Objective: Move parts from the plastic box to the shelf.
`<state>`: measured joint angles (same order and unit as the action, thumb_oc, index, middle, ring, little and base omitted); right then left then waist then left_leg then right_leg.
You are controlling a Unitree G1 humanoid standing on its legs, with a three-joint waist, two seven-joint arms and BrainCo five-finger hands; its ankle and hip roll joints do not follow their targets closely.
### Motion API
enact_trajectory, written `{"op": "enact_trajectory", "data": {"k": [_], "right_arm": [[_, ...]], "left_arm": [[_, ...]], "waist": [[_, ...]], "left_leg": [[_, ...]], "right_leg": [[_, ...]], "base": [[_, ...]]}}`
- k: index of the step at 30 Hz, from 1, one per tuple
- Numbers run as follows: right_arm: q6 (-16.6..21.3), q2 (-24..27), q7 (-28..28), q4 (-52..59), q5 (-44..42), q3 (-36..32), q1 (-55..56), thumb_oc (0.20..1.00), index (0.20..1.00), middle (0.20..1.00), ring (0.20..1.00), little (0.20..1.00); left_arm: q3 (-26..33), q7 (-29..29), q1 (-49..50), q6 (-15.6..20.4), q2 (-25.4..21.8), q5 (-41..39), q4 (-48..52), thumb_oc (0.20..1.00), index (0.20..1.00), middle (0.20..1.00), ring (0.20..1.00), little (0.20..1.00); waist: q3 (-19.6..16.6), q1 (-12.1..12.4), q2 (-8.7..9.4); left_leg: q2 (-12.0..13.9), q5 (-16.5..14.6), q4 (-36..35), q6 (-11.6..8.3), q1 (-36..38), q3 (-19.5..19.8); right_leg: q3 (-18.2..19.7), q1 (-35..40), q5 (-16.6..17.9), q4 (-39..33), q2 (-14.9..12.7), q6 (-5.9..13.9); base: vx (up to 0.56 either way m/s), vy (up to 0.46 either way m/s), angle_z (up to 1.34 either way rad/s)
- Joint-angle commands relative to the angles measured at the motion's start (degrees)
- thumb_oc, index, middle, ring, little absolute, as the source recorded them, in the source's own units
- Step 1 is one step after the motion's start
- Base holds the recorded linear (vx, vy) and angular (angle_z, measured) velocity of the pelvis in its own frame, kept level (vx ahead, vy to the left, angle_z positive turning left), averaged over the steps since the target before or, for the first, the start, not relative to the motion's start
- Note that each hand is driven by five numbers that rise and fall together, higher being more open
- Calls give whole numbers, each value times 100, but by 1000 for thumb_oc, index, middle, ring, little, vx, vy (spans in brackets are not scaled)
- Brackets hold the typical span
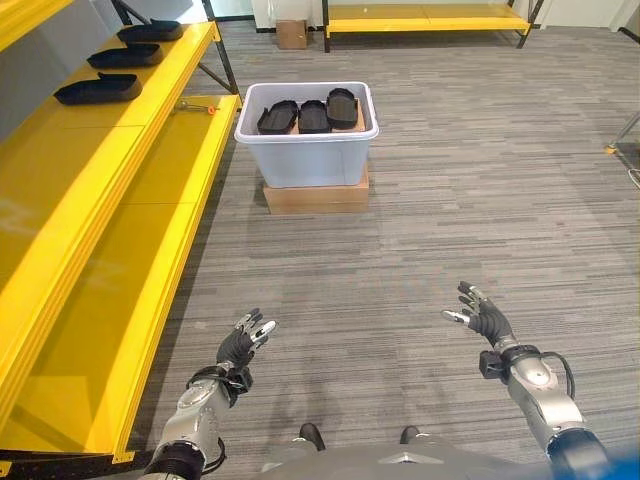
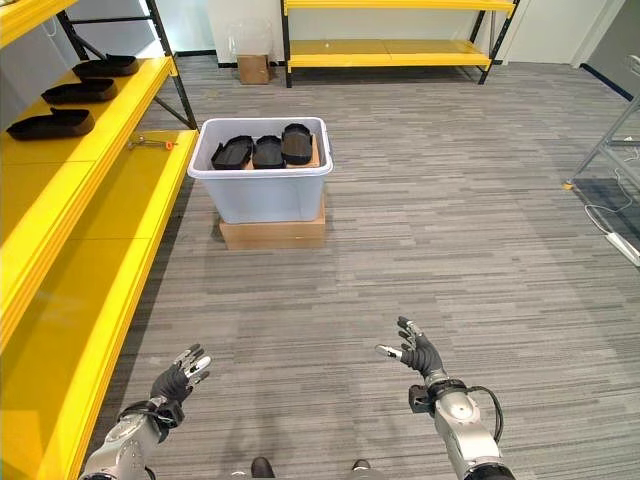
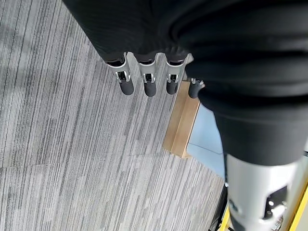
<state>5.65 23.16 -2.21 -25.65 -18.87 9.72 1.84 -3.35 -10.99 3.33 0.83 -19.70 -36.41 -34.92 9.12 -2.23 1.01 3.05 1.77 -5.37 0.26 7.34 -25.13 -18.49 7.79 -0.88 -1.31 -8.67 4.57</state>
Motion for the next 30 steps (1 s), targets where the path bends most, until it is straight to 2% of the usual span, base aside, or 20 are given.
{"op": "enact_trajectory", "data": {"k": [1,13,20,22,24,26,27,28,29,30], "right_arm": [[217,-31,36,231,-132,48,-312,1000,1000,1000,1000,1000],[258,20,-131,140,-148,4,-294,1000,1000,1000,1000,1000],[207,-18,-106,133,-154,-25,-299,1000,1000,1000,1000,1000],[194,5,-52,172,-84,-29,-313,1000,1000,1000,1000,1000],[170,15,-27,187,-116,-36,-343,1000,1000,1000,1000,1000],[73,18,-111,202,-490,-68,-356,1000,1000,1000,1000,1000],[-67,-13,-250,231,-1015,-111,-391,1000,1000,1000,1000,1000],[-145,-63,-327,259,-1147,-126,-404,1000,1000,1000,1000,1000],[-164,-154,-451,251,-1143,-132,-384,1000,1000,1000,1000,1000],[-135,-180,-523,211,-1128,-124,-374,1000,1000,1000,1000,1000]], "left_arm": [[-40,-54,-219,259,-204,230,100,1000,1000,1000,1000,1000],[-48,-305,-117,157,-137,-24,117,1000,1000,1000,1000,1000],[-62,-436,-129,145,-117,-144,130,1000,1000,1000,1000,1000],[-72,-690,-183,30,-140,-371,192,1000,1000,1000,1000,1000],[-109,-695,-237,-10,-159,-277,193,1000,1000,1000,1000,1000],[-174,-733,-309,-23,-180,-242,150,1000,1000,1000,1000,1000],[-227,-767,-377,-78,-176,-343,126,1000,1000,1000,1000,1000],[-257,-769,-420,-96,-155,-442,144,1000,1000,1000,1000,1000],[-283,-728,-486,-29,-104,-499,177,1000,1000,1000,1000,1000],[-304,-713,-455,48,-78,-505,217,1000,1000,1000,1000,1000]], "waist": [[-162,52,-109],[-130,35,-113],[-148,20,-125],[-119,-12,-144],[-97,-22,-176],[-55,-73,-160],[2,-106,-171],[41,-125,-176],[145,-113,-227],[177,-109,-236]], "left_leg": [[175,-308,39,-59,-6,218],[192,-318,69,-105,43,191],[195,-322,87,-87,57,192],[163,-335,113,-34,34,206],[197,-275,138,24,-53,145],[90,-370,87,70,14,210],[47,-379,68,132,24,207],[8,-400,62,183,25,197],[15,-378,77,241,4,91],[2,-395,58,217,55,93]], "right_leg": [[-10,-445,-509,980,-215,476],[38,-276,-466,700,-108,387],[62,-298,-593,901,-99,372],[111,-438,-807,1353,-4,337],[134,-648,-738,1689,72,297],[228,-872,-785,2397,42,432],[240,-1201,-713,3221,-40,524],[265,-1547,-599,3891,-154,632],[129,-2143,-63,4684,-336,685],[86,-2265,98,4627,-352,704]], "base": [[0,0,0],[10,-32,-4],[11,32,0],[7,138,-1],[-69,118,-2],[13,194,-3],[44,230,-3],[-22,250,1],[34,169,0],[110,87,-18]]}}
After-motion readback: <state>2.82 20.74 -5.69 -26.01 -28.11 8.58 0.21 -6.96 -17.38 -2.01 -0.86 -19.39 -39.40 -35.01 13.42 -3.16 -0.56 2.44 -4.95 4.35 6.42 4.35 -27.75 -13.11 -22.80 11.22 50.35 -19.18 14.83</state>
